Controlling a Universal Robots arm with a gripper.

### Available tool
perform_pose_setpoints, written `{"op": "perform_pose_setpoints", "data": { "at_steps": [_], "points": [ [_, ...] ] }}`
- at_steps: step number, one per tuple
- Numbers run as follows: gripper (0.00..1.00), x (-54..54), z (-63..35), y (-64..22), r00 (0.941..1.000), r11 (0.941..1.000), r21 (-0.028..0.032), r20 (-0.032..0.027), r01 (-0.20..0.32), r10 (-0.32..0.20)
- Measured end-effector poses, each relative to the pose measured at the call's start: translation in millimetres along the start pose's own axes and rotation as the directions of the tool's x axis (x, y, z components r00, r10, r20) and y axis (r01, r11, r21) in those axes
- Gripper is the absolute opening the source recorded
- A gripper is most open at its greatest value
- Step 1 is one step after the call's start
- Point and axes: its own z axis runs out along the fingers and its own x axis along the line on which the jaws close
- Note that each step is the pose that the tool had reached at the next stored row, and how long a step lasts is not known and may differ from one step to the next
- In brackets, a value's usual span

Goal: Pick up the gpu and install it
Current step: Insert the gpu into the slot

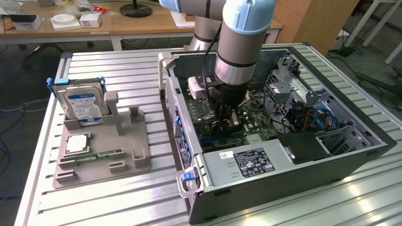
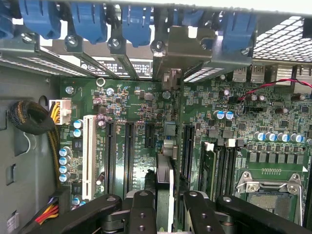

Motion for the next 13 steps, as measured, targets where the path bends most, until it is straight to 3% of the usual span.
{"op": "perform_pose_setpoints", "data": {
  "at_steps": [13],
  "points": [
    [0.27, 0.0, -1.0, 0.0, 1.0000, 1.0000, 0.0000, 0.0000, 0.000, 0.000]
  ]
}}
